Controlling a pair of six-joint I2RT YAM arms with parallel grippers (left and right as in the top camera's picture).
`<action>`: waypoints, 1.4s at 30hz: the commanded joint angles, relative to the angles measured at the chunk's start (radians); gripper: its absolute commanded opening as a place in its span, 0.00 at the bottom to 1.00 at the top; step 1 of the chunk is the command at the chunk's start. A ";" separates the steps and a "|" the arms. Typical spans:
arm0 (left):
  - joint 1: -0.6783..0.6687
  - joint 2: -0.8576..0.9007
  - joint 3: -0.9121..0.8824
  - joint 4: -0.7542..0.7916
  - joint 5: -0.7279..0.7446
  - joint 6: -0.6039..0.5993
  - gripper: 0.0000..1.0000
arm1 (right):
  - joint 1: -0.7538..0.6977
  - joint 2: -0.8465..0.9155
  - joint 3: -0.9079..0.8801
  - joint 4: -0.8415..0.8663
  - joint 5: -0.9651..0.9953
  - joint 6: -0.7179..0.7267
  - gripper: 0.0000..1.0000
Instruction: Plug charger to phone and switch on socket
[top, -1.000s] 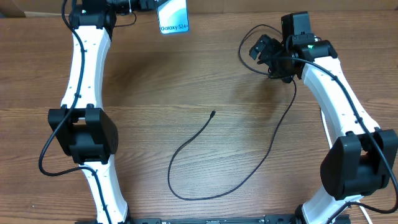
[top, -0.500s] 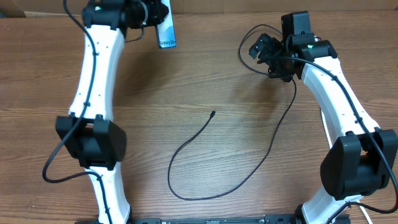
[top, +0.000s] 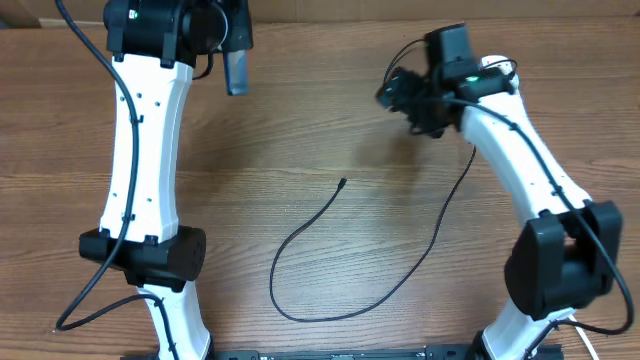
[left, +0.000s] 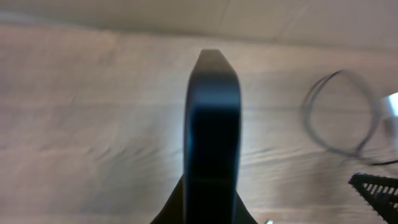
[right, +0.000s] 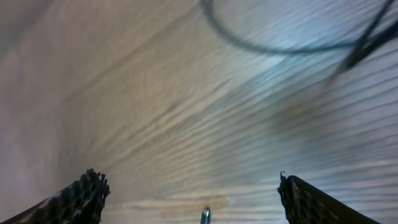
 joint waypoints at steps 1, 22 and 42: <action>-0.002 0.021 -0.035 -0.011 -0.048 0.014 0.04 | 0.071 0.050 -0.009 -0.018 0.061 0.014 0.89; -0.002 0.022 -0.137 0.002 -0.047 -0.016 0.04 | 0.266 0.127 -0.074 -0.107 0.039 0.206 0.59; -0.003 0.022 -0.137 0.002 -0.040 -0.023 0.04 | 0.279 0.135 -0.204 0.047 -0.026 0.262 0.45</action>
